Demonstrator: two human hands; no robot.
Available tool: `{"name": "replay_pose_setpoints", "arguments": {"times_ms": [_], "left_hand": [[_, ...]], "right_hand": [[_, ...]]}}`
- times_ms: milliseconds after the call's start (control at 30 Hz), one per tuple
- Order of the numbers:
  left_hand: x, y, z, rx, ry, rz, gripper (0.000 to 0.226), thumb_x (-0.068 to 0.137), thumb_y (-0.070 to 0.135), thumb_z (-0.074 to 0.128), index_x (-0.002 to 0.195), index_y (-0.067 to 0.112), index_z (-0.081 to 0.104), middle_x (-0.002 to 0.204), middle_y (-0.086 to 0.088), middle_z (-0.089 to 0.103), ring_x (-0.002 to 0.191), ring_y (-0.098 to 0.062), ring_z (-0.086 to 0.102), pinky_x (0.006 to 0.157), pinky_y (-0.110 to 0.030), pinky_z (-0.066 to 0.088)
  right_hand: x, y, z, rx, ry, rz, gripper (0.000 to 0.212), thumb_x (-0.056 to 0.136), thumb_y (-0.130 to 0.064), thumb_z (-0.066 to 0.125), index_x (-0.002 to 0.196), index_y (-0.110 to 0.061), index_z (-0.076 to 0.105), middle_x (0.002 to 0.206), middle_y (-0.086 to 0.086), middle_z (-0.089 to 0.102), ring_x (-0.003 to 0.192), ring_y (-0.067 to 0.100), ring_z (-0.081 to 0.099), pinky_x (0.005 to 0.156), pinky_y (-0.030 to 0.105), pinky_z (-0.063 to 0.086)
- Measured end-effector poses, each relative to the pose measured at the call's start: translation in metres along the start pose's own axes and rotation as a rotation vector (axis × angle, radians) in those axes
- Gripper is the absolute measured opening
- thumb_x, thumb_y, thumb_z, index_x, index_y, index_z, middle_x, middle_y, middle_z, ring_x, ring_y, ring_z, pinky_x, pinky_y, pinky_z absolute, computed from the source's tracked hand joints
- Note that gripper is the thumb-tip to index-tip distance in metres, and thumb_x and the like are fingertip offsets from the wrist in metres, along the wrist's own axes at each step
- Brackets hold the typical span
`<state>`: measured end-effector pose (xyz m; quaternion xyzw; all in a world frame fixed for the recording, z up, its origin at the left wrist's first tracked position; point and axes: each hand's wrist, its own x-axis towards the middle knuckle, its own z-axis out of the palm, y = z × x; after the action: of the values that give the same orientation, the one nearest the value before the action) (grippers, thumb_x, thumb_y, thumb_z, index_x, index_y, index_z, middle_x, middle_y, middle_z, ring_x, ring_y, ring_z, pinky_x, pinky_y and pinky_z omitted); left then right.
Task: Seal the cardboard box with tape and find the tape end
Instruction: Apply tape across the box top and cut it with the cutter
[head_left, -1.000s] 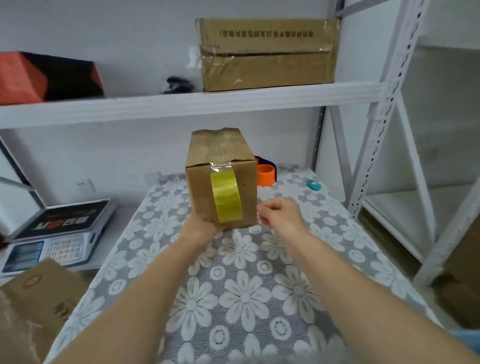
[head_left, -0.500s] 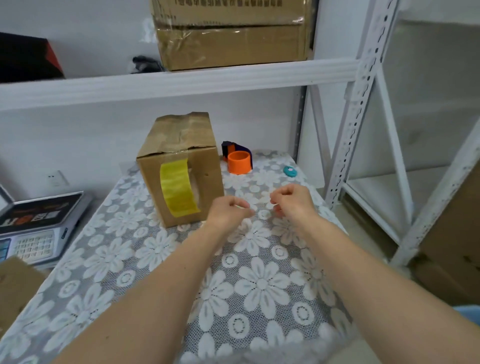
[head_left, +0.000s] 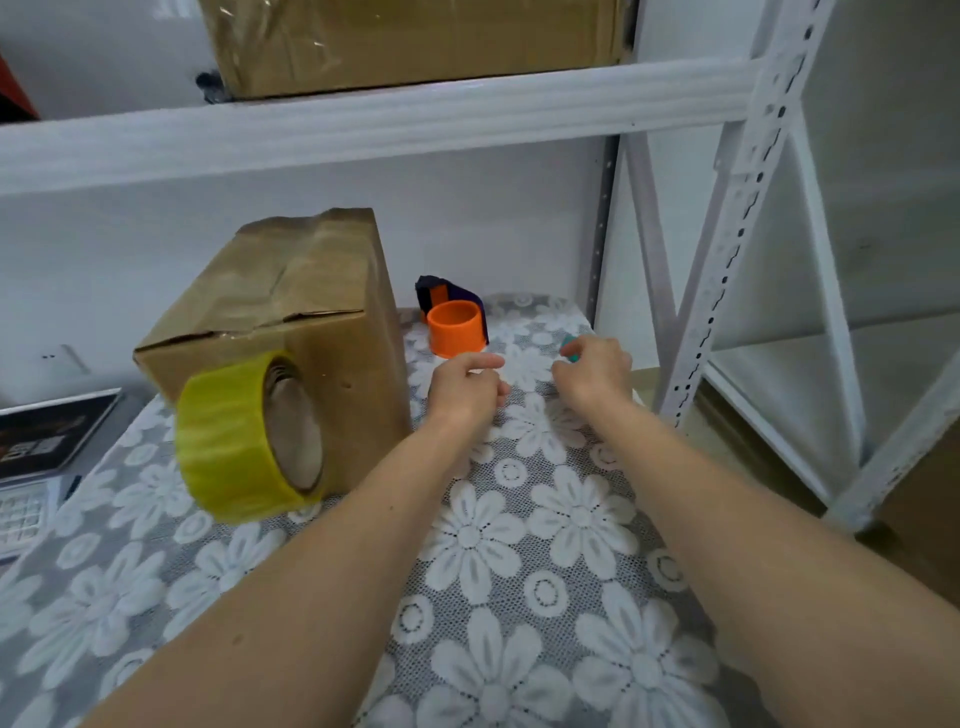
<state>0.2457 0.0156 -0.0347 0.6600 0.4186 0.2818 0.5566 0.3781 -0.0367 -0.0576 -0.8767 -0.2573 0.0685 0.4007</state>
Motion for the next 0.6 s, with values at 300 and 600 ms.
{"name": "replay_pose_setpoints", "arguments": {"times_ms": [300, 600], "left_hand": [[0.026, -0.021, 0.001, -0.021, 0.073, -0.052, 0.023, 0.089, 0.007, 0.058, 0.108, 0.02, 0.063, 0.089, -0.005, 0.068, 0.066, -0.014, 0.059, 0.065, -0.03, 0.053], [0.004, -0.013, -0.005, -0.045, -0.028, -0.132, 0.024, 0.089, 0.005, 0.058, 0.111, 0.014, 0.062, 0.085, -0.009, 0.065, 0.065, -0.016, 0.057, 0.074, -0.033, 0.056]], "right_hand": [[0.027, 0.006, 0.019, -0.432, 0.075, -0.115, 0.037, 0.091, -0.012, 0.048, 0.126, -0.022, 0.056, 0.127, 0.014, 0.053, 0.117, 0.032, 0.041, 0.093, 0.037, 0.033], [-0.005, -0.004, 0.002, 0.074, -0.004, -0.086, 0.044, 0.087, -0.003, 0.059, 0.131, -0.008, 0.054, 0.13, 0.012, 0.058, 0.118, 0.028, 0.053, 0.095, 0.034, 0.041]]}}
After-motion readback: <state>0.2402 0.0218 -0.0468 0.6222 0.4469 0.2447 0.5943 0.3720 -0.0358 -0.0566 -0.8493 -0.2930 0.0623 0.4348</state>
